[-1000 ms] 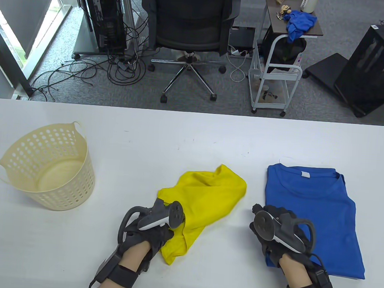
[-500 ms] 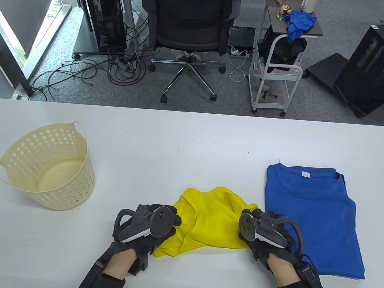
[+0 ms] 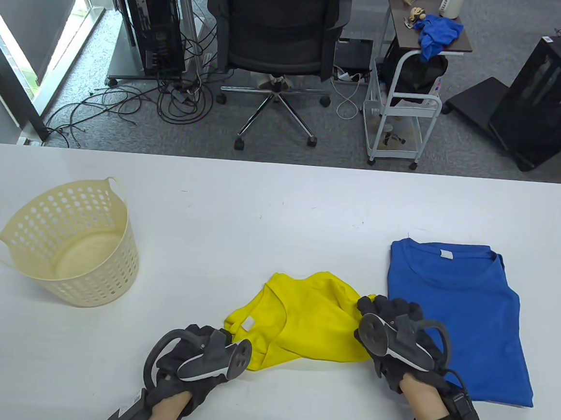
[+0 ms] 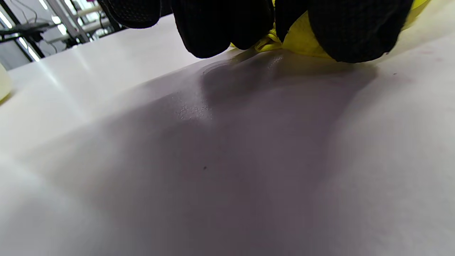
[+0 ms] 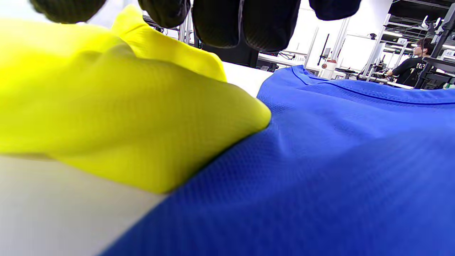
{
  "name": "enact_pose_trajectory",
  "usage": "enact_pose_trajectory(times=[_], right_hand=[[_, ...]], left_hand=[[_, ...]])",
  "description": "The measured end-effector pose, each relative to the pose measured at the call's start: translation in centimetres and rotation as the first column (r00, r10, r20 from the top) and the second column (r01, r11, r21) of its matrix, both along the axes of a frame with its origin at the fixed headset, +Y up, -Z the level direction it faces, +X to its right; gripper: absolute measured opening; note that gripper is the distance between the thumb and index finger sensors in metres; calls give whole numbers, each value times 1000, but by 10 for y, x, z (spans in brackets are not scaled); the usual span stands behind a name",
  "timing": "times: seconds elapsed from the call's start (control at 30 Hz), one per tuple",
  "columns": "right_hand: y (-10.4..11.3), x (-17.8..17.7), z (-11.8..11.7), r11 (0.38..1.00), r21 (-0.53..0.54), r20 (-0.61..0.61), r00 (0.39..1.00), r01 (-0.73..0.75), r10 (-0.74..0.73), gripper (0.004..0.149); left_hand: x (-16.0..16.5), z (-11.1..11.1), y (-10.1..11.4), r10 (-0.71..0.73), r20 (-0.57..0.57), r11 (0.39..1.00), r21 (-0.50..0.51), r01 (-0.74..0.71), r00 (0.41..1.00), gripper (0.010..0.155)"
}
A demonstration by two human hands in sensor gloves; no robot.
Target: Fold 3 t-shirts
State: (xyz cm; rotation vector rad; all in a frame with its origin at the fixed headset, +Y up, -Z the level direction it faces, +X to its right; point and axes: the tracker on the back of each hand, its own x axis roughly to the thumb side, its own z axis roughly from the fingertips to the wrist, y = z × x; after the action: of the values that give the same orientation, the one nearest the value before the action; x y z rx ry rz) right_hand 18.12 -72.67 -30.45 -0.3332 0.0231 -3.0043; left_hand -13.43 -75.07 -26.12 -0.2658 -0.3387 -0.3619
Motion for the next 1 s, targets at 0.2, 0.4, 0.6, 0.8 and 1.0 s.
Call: enact_pose_trajectory(times=[0.2, 0.4, 0.6, 0.8, 1.0], right_hand=[[5, 6, 1, 998, 43, -3, 999, 51, -51, 61], [12, 3, 10, 980, 64, -114, 977, 188, -180, 46], [0, -9, 13, 982, -110, -199, 965, 151, -171, 61], [-20, -50, 29, 985, -170, -345, 938, -35, -26, 78], [-30, -71, 34, 996, -14, -296, 951, -93, 84, 54]], left_hand=[[3, -14, 44, 61, -26, 996, 68, -59, 998, 39], [7, -27, 140, 281, -28, 919, 297, -260, 959, 40], [17, -37, 179, 237, -73, 894, 406, -189, 969, 41], [23, -42, 190, 244, -91, 882, 434, -182, 966, 41], [20, -47, 189, 239, -105, 886, 431, -172, 965, 41]])
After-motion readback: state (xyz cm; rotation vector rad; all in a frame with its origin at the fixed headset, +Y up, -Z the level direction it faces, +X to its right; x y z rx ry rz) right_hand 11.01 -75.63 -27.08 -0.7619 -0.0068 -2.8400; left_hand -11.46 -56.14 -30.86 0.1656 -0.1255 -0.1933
